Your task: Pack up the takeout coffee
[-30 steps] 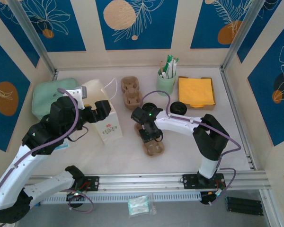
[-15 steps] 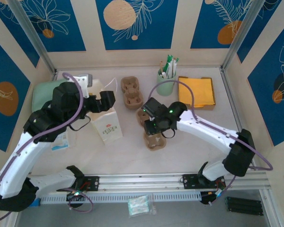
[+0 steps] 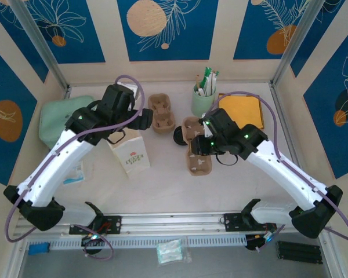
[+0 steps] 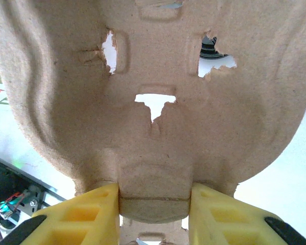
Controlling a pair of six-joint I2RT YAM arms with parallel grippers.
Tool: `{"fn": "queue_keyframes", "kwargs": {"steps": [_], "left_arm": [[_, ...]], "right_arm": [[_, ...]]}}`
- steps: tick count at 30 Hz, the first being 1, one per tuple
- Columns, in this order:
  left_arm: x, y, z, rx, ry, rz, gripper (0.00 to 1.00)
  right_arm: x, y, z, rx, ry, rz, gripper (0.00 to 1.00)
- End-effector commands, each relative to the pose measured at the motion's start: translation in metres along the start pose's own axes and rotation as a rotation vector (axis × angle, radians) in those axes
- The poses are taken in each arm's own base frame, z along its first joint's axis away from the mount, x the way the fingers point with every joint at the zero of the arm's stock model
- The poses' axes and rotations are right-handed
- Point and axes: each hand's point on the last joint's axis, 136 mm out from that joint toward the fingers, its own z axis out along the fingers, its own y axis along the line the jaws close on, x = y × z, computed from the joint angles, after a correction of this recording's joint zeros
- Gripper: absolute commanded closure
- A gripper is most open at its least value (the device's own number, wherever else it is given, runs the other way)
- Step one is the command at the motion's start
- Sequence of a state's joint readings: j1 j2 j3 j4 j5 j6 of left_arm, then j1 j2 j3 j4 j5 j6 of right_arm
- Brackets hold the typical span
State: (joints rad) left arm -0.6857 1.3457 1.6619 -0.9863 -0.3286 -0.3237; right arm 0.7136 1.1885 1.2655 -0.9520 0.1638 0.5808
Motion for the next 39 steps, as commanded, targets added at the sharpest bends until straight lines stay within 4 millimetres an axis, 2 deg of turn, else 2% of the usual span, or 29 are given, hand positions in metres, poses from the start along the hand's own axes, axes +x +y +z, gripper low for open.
{"fn": "queue_keyframes", "kwargs": {"steps": [1,6,10,13,16,18,22,23,30,39], "left_arm": [[-0.008,0.005,0.003,-0.053,-0.014,0.060,0.06],[-0.006,-0.005,0.022,-0.041,0.013,0.076,0.23],[-0.002,-0.009,0.033,-0.031,0.033,0.078,0.30],[0.003,-0.013,0.039,-0.018,0.052,0.079,0.40],[0.007,-0.017,0.042,0.001,0.068,0.077,0.56],[0.008,-0.019,0.041,0.018,0.073,0.067,0.71],[0.007,-0.029,0.034,0.080,0.070,0.029,0.97],[0.006,-0.032,0.032,0.102,0.067,0.014,1.00],[-0.007,-0.058,0.011,0.268,0.026,-0.110,1.00],[-0.013,-0.100,-0.001,0.400,0.006,-0.207,1.00]], "right_arm": [[0.011,0.000,-0.005,-0.035,0.032,0.019,0.66],[0.015,-0.006,-0.009,-0.037,0.027,0.026,0.66],[0.016,-0.010,-0.012,-0.038,0.022,0.033,0.66],[0.016,-0.014,-0.016,-0.041,0.012,0.037,0.66],[0.015,-0.018,-0.018,-0.040,0.008,0.042,0.66],[0.014,-0.020,-0.020,-0.042,0.001,0.046,0.66],[0.011,-0.025,-0.022,-0.044,-0.010,0.053,0.66],[0.009,-0.027,-0.023,-0.043,-0.014,0.056,0.66],[-0.002,-0.032,-0.028,-0.055,-0.038,0.068,0.66],[-0.020,-0.034,-0.035,-0.068,-0.072,0.076,0.67]]}}
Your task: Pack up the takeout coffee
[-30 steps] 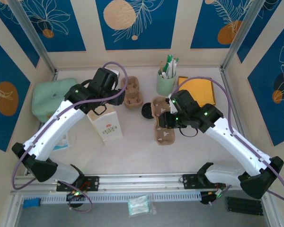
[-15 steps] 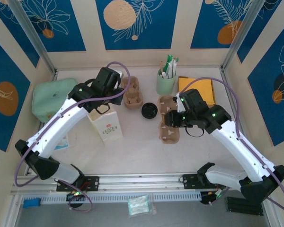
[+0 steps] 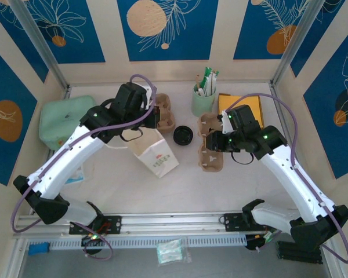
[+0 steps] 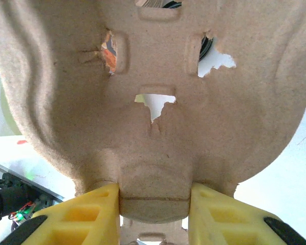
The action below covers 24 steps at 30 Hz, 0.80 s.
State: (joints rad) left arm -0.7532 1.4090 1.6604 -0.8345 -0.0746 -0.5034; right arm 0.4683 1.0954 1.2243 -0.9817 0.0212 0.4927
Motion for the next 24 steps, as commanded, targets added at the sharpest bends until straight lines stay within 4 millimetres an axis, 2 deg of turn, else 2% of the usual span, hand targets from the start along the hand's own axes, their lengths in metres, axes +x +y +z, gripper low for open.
{"fn": "queue_keyframes", "kwargs": {"steps": [1,10,18,19,24], "left_arm": [[-0.003,-0.027,-0.002,0.096,-0.026,-0.058,1.00],[0.003,-0.063,0.013,0.170,-0.007,-0.068,1.00],[0.006,-0.070,0.027,0.178,0.025,-0.054,1.00],[0.006,-0.071,0.028,0.179,0.027,-0.051,0.98],[0.000,-0.074,0.028,0.179,0.028,-0.018,0.61]], "right_arm": [[-0.011,0.010,-0.011,-0.044,-0.025,-0.027,0.67],[-0.018,0.008,-0.018,-0.051,-0.048,-0.007,0.66],[-0.017,0.005,-0.021,-0.050,-0.056,0.001,0.66],[-0.016,0.005,-0.022,-0.050,-0.058,0.003,0.67],[-0.018,0.005,-0.026,-0.053,-0.068,0.007,0.67]]}}
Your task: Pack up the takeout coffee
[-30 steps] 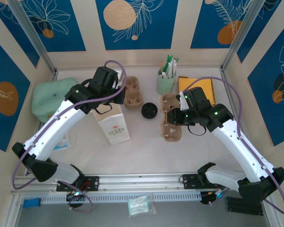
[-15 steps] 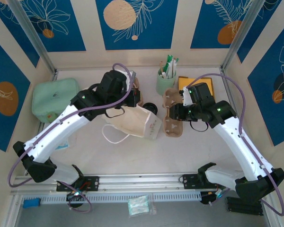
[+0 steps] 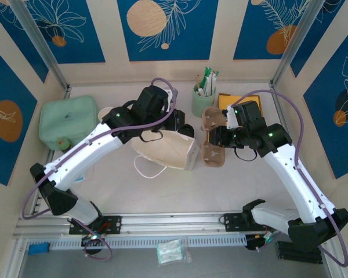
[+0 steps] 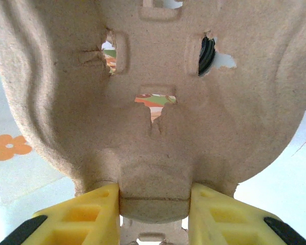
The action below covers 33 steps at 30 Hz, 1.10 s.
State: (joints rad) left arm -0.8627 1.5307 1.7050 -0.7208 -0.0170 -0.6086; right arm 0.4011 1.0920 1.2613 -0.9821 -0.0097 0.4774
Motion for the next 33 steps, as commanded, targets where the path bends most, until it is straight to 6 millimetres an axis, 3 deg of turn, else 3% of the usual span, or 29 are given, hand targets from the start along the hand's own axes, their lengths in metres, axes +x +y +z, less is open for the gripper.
{"fn": "queue_keyframes", "kwargs": {"steps": [1,8,15,19,27,33], "left_arm": [[-0.011,-0.015,-0.009,0.037,-0.013,0.032,0.54],[-0.038,-0.024,-0.027,0.025,-0.060,0.108,0.31],[-0.042,-0.019,-0.023,0.002,-0.050,0.121,0.28],[-0.043,-0.017,-0.031,-0.004,-0.065,0.120,0.27],[-0.045,-0.007,-0.085,-0.024,-0.152,0.087,0.22],[-0.019,0.014,-0.118,-0.012,-0.195,-0.054,0.18]], "right_arm": [[-0.002,0.009,-0.014,-0.041,-0.017,-0.020,0.66],[-0.007,0.011,-0.019,-0.046,-0.032,-0.015,0.66],[-0.008,0.013,-0.020,-0.059,-0.035,-0.007,0.67],[-0.009,0.013,-0.024,-0.055,-0.043,-0.012,0.67],[-0.016,0.023,-0.050,-0.067,-0.094,-0.038,0.67],[-0.024,0.031,-0.070,-0.076,-0.139,-0.062,0.67]]}}
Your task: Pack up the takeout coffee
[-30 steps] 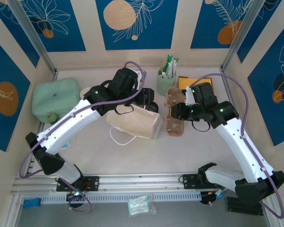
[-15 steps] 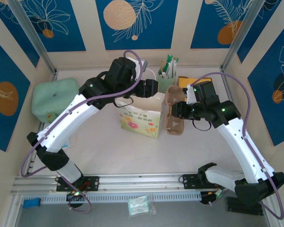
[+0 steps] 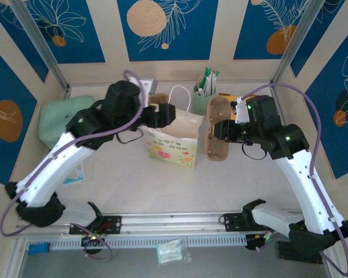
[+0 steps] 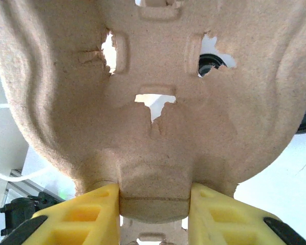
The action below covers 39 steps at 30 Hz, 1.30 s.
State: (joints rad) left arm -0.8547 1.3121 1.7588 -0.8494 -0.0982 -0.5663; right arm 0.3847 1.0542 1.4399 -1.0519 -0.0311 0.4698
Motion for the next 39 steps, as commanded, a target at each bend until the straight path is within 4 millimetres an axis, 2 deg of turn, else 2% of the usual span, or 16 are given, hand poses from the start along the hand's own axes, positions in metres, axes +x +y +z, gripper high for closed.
{"fn": "queue_keyframes", "kwargs": {"steps": [1,5,8,14,17,22,25,31,37,39], "left_arm": [[0.011,0.016,-0.018,-0.019,-0.032,-0.122,0.18],[0.034,0.032,-0.031,-0.016,-0.042,-0.245,0.17],[0.049,0.037,-0.030,0.006,-0.041,-0.321,0.17],[0.074,0.027,0.011,0.080,0.036,-0.414,0.16],[0.079,0.025,0.028,0.088,0.052,-0.428,0.16],[0.078,0.026,0.038,0.079,0.042,-0.429,0.20],[0.080,0.027,0.038,0.076,0.039,-0.431,0.31],[0.085,0.032,0.033,0.071,0.036,-0.419,0.67],[0.077,0.033,0.010,0.054,0.030,-0.314,0.87],[0.075,0.034,0.001,0.049,0.033,-0.269,0.91]], "right_arm": [[-0.004,0.006,-0.014,-0.008,-0.016,-0.032,0.67],[-0.012,0.012,-0.018,-0.015,-0.027,-0.048,0.67],[-0.021,0.017,-0.019,-0.027,-0.039,-0.056,0.67],[-0.039,0.029,-0.018,-0.049,-0.055,-0.078,0.67],[-0.045,0.034,-0.016,-0.056,-0.057,-0.084,0.67],[-0.052,0.046,-0.018,-0.076,-0.062,-0.109,0.67],[-0.055,0.055,-0.019,-0.087,-0.063,-0.134,0.67],[-0.062,0.076,-0.011,-0.108,-0.053,-0.188,0.67],[-0.063,0.107,0.006,-0.135,-0.027,-0.266,0.67],[-0.062,0.116,0.014,-0.144,-0.010,-0.288,0.67]]}}
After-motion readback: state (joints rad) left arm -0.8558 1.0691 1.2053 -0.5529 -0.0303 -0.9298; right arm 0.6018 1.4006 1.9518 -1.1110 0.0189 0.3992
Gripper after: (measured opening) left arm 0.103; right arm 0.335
